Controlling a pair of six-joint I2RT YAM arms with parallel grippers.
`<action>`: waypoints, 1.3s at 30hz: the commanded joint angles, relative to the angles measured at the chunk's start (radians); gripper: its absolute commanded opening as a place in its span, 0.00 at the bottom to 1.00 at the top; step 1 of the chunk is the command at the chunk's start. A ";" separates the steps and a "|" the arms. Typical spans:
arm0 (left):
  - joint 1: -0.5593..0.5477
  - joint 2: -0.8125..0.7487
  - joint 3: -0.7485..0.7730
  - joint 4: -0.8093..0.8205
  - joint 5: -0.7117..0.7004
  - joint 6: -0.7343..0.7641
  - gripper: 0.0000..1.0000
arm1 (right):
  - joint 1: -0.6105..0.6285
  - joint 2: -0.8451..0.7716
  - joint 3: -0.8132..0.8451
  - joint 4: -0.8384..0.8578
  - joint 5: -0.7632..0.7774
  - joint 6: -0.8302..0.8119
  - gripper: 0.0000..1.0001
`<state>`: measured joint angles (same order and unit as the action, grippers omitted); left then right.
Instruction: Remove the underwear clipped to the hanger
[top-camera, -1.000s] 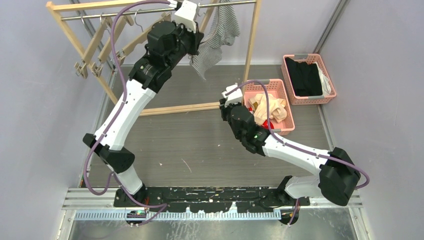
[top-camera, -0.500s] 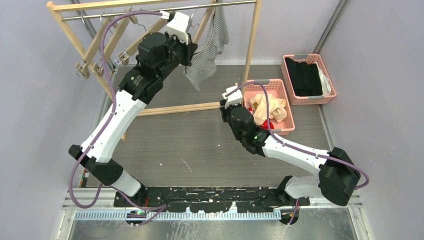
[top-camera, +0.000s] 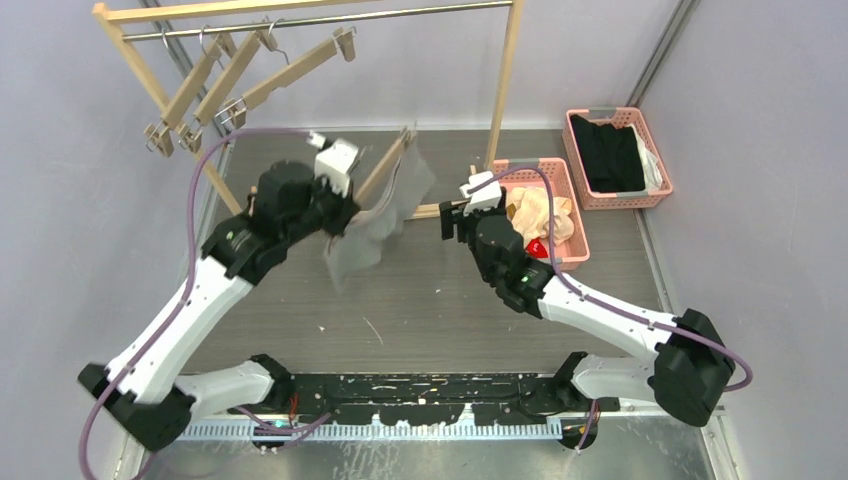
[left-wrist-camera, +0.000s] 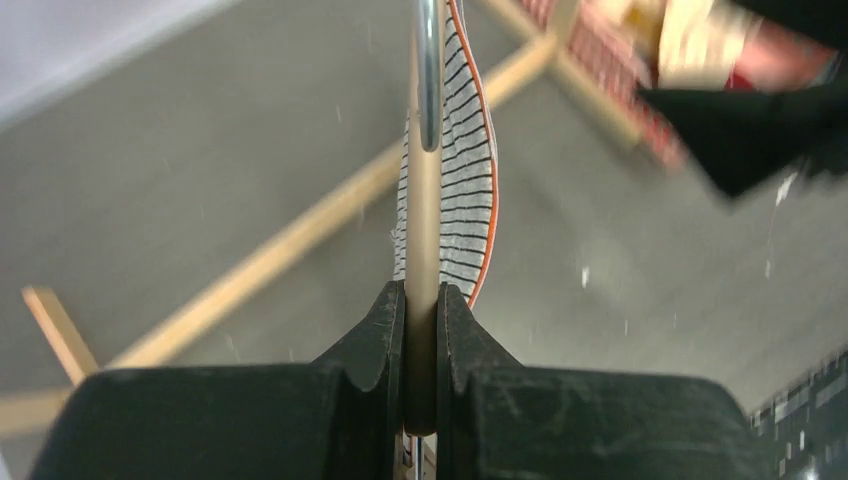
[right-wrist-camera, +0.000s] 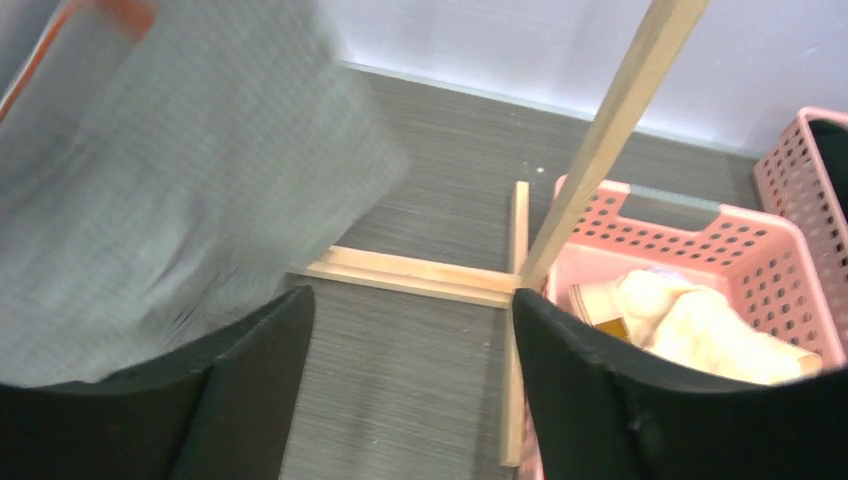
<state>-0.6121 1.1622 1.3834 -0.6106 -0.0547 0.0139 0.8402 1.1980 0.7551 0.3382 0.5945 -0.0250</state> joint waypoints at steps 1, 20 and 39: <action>0.005 -0.219 -0.174 -0.046 0.067 -0.014 0.00 | -0.077 -0.061 0.000 0.002 -0.060 0.008 0.87; 0.005 -0.347 -0.304 -0.076 0.549 0.052 0.00 | -0.509 -0.233 0.034 -0.110 -1.367 0.087 0.91; 0.005 -0.314 -0.274 -0.018 0.718 0.023 0.00 | -0.509 -0.228 0.063 0.023 -1.591 0.180 0.92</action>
<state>-0.6117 0.8635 1.0695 -0.7250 0.6155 0.0597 0.3305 0.9543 0.7952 0.2424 -0.9310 0.0944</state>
